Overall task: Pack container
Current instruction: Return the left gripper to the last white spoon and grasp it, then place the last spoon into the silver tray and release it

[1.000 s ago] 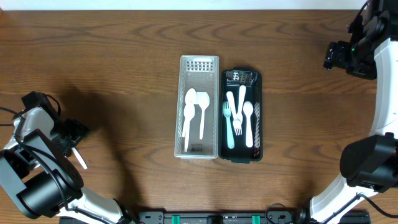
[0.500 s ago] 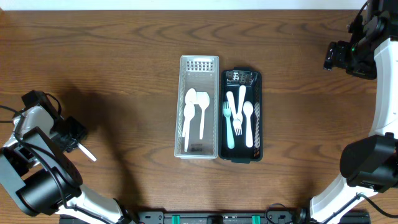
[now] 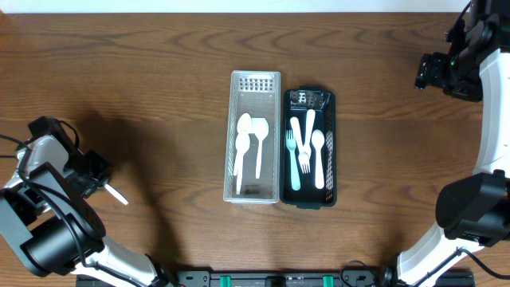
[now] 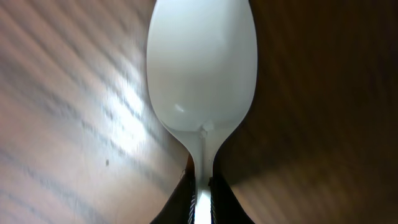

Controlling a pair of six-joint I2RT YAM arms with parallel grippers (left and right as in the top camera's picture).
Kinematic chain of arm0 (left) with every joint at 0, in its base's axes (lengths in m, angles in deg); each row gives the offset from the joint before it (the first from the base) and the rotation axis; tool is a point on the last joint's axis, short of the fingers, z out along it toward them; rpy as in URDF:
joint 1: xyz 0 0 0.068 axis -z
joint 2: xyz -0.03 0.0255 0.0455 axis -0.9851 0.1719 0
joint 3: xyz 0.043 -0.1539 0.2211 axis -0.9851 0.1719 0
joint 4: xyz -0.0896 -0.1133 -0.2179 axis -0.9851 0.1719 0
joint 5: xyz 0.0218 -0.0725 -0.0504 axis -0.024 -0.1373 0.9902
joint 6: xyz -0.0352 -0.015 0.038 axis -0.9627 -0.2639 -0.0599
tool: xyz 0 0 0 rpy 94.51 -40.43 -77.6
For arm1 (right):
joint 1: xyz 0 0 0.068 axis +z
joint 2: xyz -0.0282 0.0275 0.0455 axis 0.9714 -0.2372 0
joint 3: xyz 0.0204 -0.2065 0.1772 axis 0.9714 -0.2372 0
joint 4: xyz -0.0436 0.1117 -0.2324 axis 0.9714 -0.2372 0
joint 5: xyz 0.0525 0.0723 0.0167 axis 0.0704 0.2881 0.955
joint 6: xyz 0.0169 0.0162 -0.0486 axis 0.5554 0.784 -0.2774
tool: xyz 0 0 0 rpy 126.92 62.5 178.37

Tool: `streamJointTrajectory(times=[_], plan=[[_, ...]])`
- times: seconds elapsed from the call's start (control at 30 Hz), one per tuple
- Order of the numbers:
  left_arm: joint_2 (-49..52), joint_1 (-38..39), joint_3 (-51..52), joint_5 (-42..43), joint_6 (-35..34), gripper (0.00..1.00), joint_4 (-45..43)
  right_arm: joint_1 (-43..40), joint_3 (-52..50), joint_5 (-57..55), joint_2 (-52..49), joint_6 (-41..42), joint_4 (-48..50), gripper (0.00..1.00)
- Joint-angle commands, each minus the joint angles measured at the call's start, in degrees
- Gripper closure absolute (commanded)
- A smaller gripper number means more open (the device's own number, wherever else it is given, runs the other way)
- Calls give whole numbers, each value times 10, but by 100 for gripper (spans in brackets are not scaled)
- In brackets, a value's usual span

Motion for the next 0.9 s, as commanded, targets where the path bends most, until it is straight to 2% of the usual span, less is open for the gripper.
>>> streamJointTrajectory(times=[0.0, 0.13, 0.4, 0.67, 0.87], plan=[[-17, 21, -11, 15, 0, 94, 31, -3, -3, 2, -2, -8, 3, 18], [-96, 93, -41, 15, 21, 94, 78, -3, -3, 2, -2, -8, 9, 18], [-225, 345, -120, 11, 40, 94, 126, -3, -3, 2, -2, -8, 13, 17], [-208, 560, -147, 3, 40, 94, 91, -3, -3, 2, -2, -8, 12, 17], [-132, 630, -147, 3, 40, 94, 64, -3, -3, 2, -2, -8, 11, 17]])
